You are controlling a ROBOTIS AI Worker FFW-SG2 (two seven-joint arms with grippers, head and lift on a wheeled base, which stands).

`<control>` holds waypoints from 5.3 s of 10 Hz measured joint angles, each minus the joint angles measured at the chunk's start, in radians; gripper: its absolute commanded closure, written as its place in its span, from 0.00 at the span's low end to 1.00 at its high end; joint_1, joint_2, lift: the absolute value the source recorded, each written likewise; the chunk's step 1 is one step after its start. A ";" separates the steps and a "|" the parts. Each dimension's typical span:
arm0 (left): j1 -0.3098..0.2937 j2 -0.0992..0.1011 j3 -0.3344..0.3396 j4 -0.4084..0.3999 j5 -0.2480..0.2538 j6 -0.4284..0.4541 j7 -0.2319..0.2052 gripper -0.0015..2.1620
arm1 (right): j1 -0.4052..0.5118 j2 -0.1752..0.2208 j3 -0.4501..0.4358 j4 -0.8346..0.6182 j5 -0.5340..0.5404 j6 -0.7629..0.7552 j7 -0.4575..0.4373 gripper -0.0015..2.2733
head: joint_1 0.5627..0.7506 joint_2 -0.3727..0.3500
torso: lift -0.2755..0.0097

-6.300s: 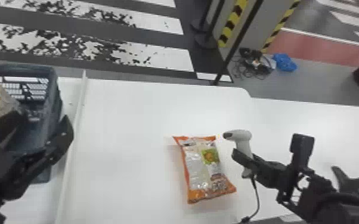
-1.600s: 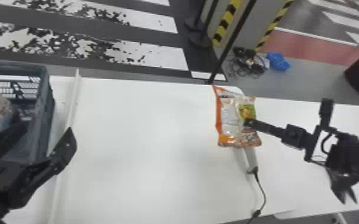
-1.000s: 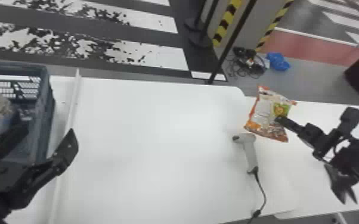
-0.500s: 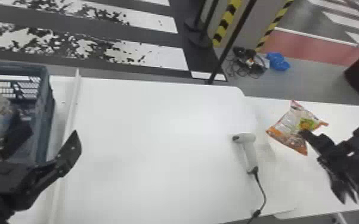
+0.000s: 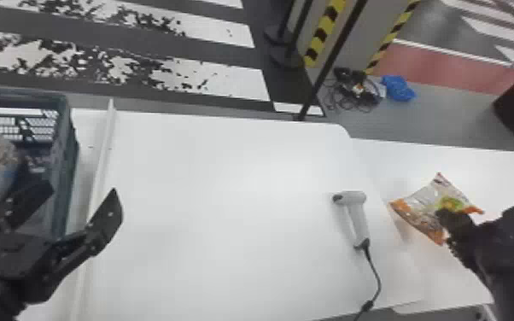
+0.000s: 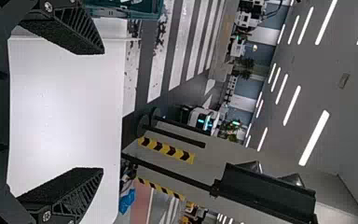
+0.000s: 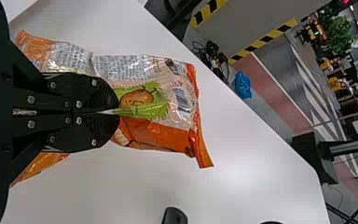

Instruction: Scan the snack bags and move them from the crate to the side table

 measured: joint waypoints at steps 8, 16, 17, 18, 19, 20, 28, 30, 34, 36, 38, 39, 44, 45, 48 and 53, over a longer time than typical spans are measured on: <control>0.011 -0.006 -0.019 -0.011 -0.027 0.000 0.001 0.05 | 0.263 0.064 0.036 -0.459 0.011 0.064 -0.017 0.03 | 0.70 0.03 | 0.66; 0.012 -0.021 -0.043 -0.023 -0.083 0.049 0.023 0.05 | 0.566 0.267 0.235 -1.091 0.358 -0.058 0.122 0.06 | 0.70 0.03 | 0.66; 0.012 -0.022 -0.043 -0.024 -0.086 0.055 0.027 0.05 | 0.583 0.294 0.281 -1.114 0.392 -0.101 0.122 0.06 | 0.70 0.03 | 0.66; 0.012 -0.022 -0.043 -0.025 -0.090 0.057 0.031 0.05 | 0.607 0.315 0.338 -1.144 0.441 -0.147 0.118 0.06 | 0.70 0.03 | 0.66; 0.012 -0.023 -0.044 -0.025 -0.105 0.061 0.046 0.05 | 0.631 0.333 0.387 -1.174 0.467 -0.174 0.114 0.06 | 0.70 0.06 | 0.66; 0.012 -0.023 -0.045 -0.025 -0.118 0.069 0.054 0.05 | 0.652 0.349 0.422 -1.198 0.479 -0.194 0.104 0.06 | 0.70 0.08 | 0.66; 0.057 -0.027 0.125 -0.075 -0.063 0.038 0.061 0.04 | 0.721 0.364 0.463 -1.259 0.483 -0.226 0.073 0.07 | 0.70 0.28 | 0.66; 0.046 -0.038 0.242 -0.078 0.006 0.044 0.050 0.04 | 0.722 0.352 0.459 -1.256 0.476 -0.226 0.073 0.07 | 0.70 0.38 | 0.66; 0.032 -0.060 0.390 -0.021 0.087 0.047 0.028 0.04 | 0.712 0.344 0.458 -1.240 0.463 -0.214 0.073 0.06 | 0.70 0.51 | 0.66; 0.001 -0.060 0.425 0.029 0.112 0.048 0.028 0.05 | 0.710 0.341 0.449 -1.231 0.456 -0.216 0.073 0.06 | 0.70 0.54 | 0.66; -0.057 -0.058 0.437 0.079 0.120 0.078 0.028 0.05 | 0.710 0.339 0.443 -1.231 0.452 -0.219 0.073 0.06 | 0.70 0.56 | 0.66; -0.100 -0.055 0.441 0.098 0.120 0.128 0.030 0.05 | 0.710 0.336 0.437 -1.231 0.448 -0.219 0.073 0.06 | 0.70 0.56 | 0.66; -0.251 -0.058 0.421 0.189 0.104 0.229 0.043 0.10 | 0.696 0.303 0.421 -1.226 0.434 -0.222 0.073 0.06 | 0.70 0.54 | 0.66; -0.265 -0.059 0.414 0.202 0.101 0.234 0.042 0.12 | 0.693 0.300 0.420 -1.221 0.431 -0.223 0.073 0.06 | 0.70 0.53 | 0.66; -0.286 -0.059 0.399 0.220 0.095 0.253 0.043 0.84 | 0.686 0.298 0.420 -1.215 0.421 -0.226 0.073 0.06 | 0.70 0.52 | 0.66; -0.287 -0.061 0.395 0.217 0.087 0.272 0.005 0.93 | 0.684 0.300 0.419 -1.213 0.403 -0.243 0.072 0.06 | 0.70 0.50 | 0.66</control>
